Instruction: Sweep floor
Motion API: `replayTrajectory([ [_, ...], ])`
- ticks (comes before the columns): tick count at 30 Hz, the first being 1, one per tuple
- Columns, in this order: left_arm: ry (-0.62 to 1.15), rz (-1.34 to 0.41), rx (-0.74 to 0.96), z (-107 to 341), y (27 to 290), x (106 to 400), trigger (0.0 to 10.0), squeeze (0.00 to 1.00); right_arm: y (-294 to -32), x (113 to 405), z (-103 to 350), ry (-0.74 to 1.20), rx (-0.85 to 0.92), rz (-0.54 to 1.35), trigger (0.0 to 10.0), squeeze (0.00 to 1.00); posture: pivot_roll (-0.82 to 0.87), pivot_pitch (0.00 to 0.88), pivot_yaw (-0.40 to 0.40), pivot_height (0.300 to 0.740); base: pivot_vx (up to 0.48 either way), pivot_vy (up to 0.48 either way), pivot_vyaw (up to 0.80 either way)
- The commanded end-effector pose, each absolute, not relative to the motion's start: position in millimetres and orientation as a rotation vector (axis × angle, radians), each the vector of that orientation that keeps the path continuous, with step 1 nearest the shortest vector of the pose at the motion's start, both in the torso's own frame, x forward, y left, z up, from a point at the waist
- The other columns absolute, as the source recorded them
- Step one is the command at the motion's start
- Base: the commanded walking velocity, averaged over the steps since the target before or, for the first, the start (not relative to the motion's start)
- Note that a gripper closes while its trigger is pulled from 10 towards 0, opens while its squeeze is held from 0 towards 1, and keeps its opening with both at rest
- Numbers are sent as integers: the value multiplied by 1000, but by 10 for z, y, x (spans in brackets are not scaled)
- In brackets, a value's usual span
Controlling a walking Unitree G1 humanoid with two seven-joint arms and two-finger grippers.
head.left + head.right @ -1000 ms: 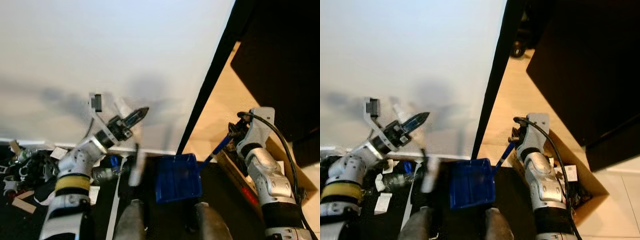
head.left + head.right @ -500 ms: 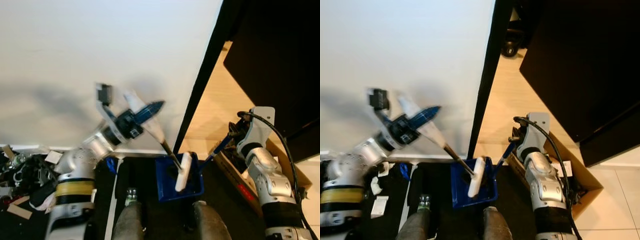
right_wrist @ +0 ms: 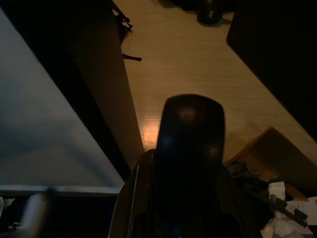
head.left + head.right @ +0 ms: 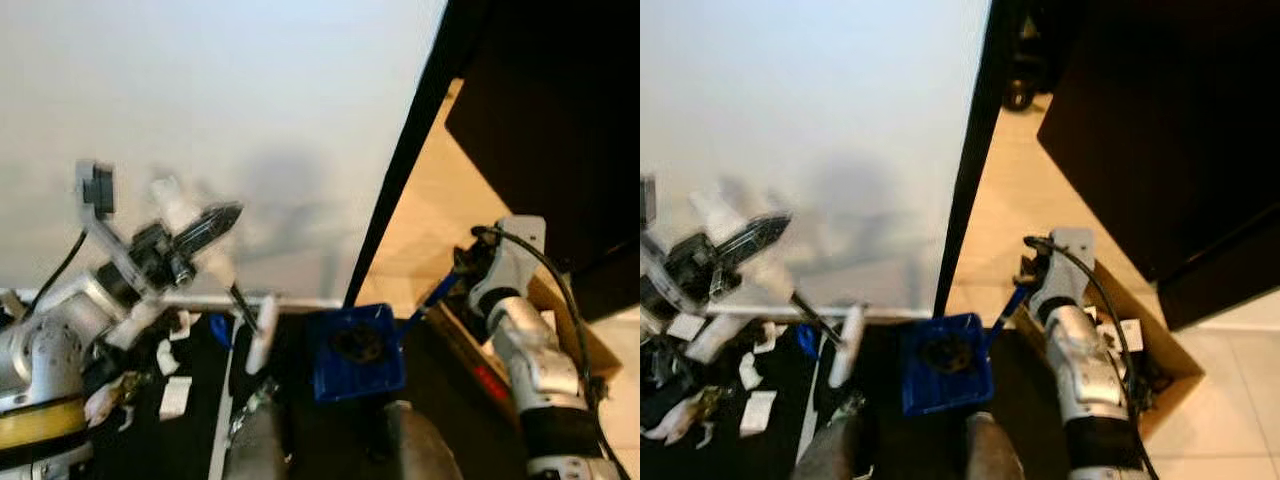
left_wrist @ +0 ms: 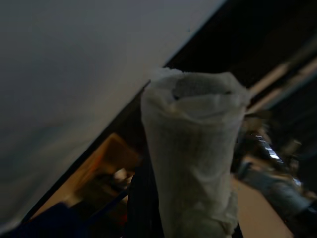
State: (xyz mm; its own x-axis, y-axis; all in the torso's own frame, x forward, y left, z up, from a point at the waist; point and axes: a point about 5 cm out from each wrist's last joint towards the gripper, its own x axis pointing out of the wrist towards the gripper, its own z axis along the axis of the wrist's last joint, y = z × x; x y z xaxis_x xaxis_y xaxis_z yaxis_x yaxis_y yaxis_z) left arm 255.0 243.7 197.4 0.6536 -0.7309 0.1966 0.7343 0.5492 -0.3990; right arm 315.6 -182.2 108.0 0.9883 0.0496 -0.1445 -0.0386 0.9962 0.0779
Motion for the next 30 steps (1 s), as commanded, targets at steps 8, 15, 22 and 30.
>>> replayTrajectory([
  [8, 86, -545, -335, 1640, 2599, 2308, 10000, 0, -1781, 3124, 998, 166, 105, 81, 10000, 0, 57, 255, -28, 740, 0, 0, 0],
  [15, 135, -354, -399, 1311, 2580, 2200, 10000, 0, -1752, 3128, 989, 168, 109, 84, 10000, 0, 60, 257, -27, 740, 0, 0, 0],
  [22, 17, -228, -569, 1203, 2494, 2176, 10000, 0, -1750, 3131, 991, 166, 112, 85, 10000, 0, 52, 256, -31, 740, 0, 0, 0],
  [30, -68, -195, -729, 1179, 2283, 2265, 10000, 0, -1747, 3150, 999, 162, 113, 86, 10000, 0, 50, 251, -37, 740, 0, 0, 0],
])
